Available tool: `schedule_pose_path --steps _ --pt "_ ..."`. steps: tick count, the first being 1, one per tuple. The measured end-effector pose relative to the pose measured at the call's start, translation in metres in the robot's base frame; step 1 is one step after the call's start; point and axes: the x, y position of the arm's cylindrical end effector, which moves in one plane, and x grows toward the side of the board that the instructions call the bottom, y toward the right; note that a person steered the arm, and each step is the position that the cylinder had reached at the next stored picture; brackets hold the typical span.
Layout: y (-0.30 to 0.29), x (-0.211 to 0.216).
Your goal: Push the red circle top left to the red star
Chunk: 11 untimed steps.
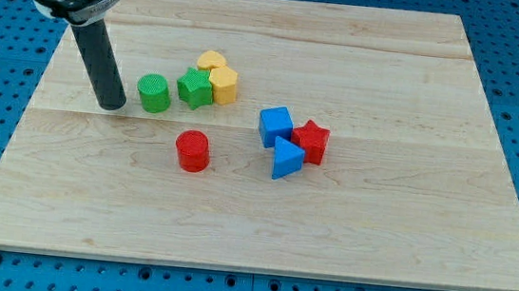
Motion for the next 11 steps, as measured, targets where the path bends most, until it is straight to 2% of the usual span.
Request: schedule_pose_path --steps 1,3,4,5,6,7,8,9,11 --pt "0.003 -0.017" --pt "0.061 -0.01" --pt "0.034 0.041" --pt "0.074 0.058" --pt "0.058 0.078" --pt "0.125 0.078" --pt "0.191 0.057" --pt "0.229 0.028" --pt "0.23 -0.035"
